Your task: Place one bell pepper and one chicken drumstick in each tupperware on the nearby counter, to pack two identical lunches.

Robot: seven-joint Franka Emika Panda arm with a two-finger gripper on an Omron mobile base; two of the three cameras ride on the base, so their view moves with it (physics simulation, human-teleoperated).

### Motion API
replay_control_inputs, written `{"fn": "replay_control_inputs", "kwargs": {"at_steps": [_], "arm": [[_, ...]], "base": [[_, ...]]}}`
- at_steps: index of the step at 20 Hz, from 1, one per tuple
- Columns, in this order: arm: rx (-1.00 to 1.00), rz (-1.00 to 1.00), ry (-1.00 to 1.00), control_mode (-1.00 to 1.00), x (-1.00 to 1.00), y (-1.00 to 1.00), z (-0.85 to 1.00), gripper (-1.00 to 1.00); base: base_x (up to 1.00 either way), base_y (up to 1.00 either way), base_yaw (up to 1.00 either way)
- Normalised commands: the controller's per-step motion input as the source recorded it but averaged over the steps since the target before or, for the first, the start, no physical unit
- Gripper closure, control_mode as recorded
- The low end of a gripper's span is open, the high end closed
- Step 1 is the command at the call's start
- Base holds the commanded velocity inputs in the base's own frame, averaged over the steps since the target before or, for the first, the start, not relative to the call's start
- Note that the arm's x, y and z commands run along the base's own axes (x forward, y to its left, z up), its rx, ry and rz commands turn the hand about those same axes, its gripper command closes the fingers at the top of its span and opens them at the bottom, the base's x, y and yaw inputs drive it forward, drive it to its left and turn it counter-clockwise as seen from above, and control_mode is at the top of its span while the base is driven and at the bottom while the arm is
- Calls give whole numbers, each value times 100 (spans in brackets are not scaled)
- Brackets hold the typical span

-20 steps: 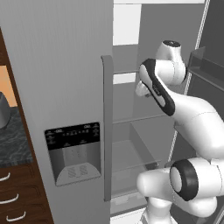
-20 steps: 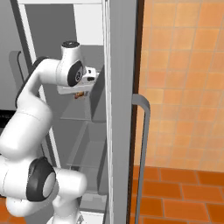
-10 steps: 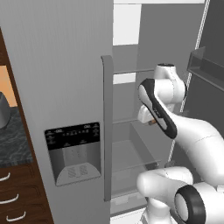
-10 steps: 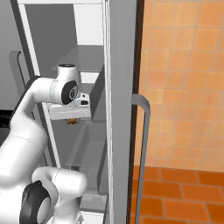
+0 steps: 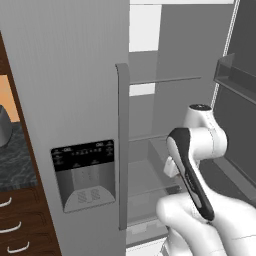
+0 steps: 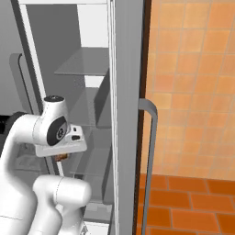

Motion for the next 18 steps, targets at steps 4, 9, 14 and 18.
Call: {"fn": "replay_control_inputs", "kwargs": {"at_steps": [4,9,14,18], "arm": [[1,0,3,-100,-66,0,-7,100],[2,0,0,100,-39,1,0,100],[0,0,0,100,0,0,0,100],[0,0,0,100,0,0,0,100]], "base": [[0,0,0],[-52,36,0],[-47,100,9],[-1,100,4]]}}
